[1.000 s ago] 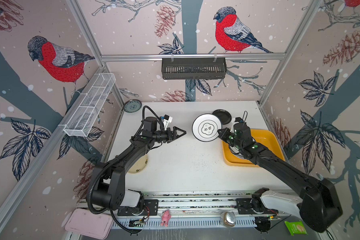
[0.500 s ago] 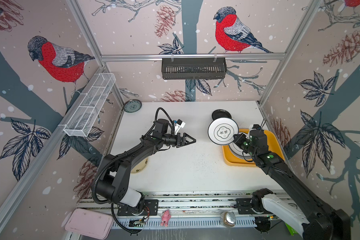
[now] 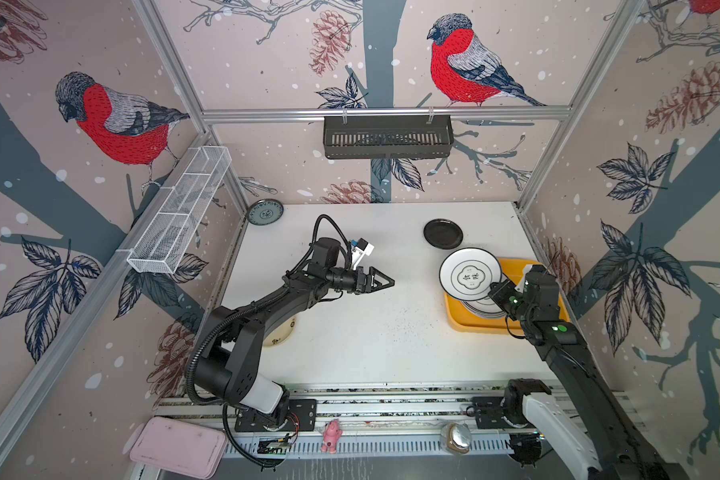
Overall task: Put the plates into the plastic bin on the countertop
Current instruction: 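Lower the plate onto the stack in the bin with the right gripper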
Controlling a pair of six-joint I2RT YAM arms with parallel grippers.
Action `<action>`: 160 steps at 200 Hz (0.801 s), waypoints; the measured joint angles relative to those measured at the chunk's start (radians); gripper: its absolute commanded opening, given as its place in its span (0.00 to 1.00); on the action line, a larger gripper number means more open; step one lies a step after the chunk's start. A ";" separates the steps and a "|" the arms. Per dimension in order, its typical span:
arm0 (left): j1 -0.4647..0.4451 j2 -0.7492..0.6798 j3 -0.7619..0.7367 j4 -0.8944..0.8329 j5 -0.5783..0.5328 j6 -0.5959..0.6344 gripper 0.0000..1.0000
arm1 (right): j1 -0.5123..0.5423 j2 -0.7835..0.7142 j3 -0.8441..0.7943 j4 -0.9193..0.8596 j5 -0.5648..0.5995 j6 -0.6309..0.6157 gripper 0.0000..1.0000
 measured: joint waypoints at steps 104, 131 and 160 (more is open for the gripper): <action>0.000 0.000 0.000 0.015 0.002 -0.001 0.96 | -0.269 -0.040 -0.113 -0.016 -0.159 -0.062 0.03; -0.001 0.000 0.000 0.014 0.001 -0.001 0.96 | -0.307 -0.032 -0.135 0.008 -0.192 -0.075 0.03; -0.001 0.000 0.000 0.014 0.001 0.001 0.96 | -0.333 -0.011 -0.155 0.039 -0.223 -0.075 0.03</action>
